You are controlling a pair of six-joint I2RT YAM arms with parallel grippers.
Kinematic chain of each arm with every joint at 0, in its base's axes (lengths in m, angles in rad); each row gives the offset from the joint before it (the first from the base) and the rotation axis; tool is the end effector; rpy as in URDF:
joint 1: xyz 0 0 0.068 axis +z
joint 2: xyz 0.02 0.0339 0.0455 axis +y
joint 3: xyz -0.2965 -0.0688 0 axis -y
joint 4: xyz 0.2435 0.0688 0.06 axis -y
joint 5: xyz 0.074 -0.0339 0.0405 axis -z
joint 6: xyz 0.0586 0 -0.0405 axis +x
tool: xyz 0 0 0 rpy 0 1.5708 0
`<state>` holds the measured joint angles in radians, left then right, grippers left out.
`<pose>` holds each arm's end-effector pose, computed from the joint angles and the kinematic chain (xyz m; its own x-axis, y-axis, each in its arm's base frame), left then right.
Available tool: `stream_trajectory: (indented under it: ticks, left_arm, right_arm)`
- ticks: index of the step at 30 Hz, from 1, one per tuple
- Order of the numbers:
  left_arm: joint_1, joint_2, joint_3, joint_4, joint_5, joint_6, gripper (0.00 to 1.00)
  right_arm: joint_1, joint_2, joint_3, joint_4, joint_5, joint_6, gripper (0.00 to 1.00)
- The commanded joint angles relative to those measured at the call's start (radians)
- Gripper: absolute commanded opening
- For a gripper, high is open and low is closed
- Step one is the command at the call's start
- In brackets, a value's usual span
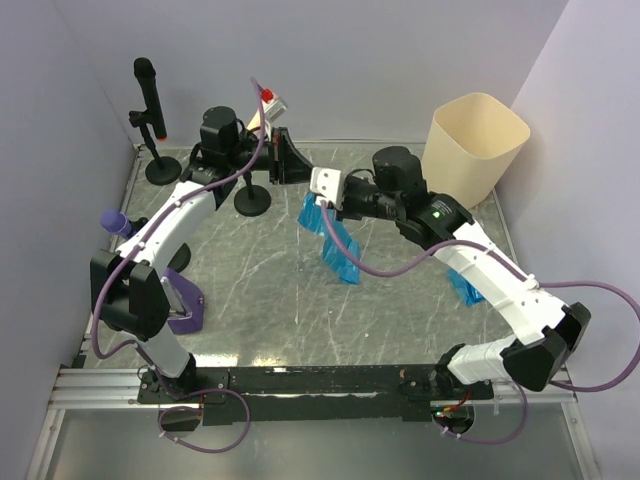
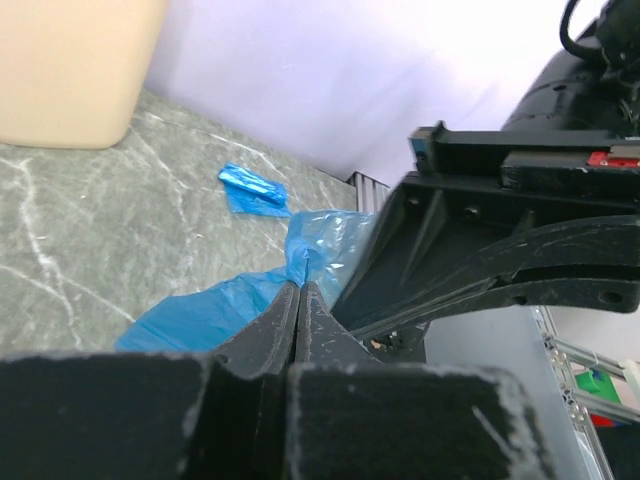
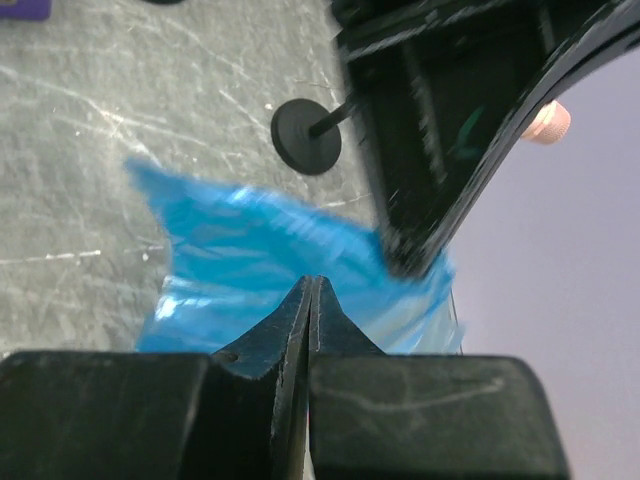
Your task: Put the trash bags into the trash bin
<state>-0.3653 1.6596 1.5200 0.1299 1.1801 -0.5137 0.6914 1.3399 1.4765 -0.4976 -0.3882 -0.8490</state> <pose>0.3469 -0.1907 0.4334 -0.4991 -0.0095 -0.8665 0.8662 0.0238 -0.4992 0.2210 0.2117 0.4494 0.4680 -0.5145 -0.7185 -0.7744 0.1529 -0.6139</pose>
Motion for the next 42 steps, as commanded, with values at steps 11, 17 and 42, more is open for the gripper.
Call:
stream_trajectory:
  ticks: [11,17,42]
  left_arm:
    - [0.034,-0.018,0.006,0.105,0.018,-0.106,0.01]
    - [0.031,-0.034,-0.004,0.089,0.018,-0.088,0.01]
    - [0.026,-0.047,-0.012,0.042,0.015,-0.042,0.01]
  right_arm:
    - [0.013,-0.120,-0.131,0.192,-0.012,-0.169,0.50]
    - [0.025,-0.087,-0.125,0.252,-0.034,-0.280,0.51]
    - [0.043,0.010,-0.004,0.255,-0.063,-0.202,0.37]
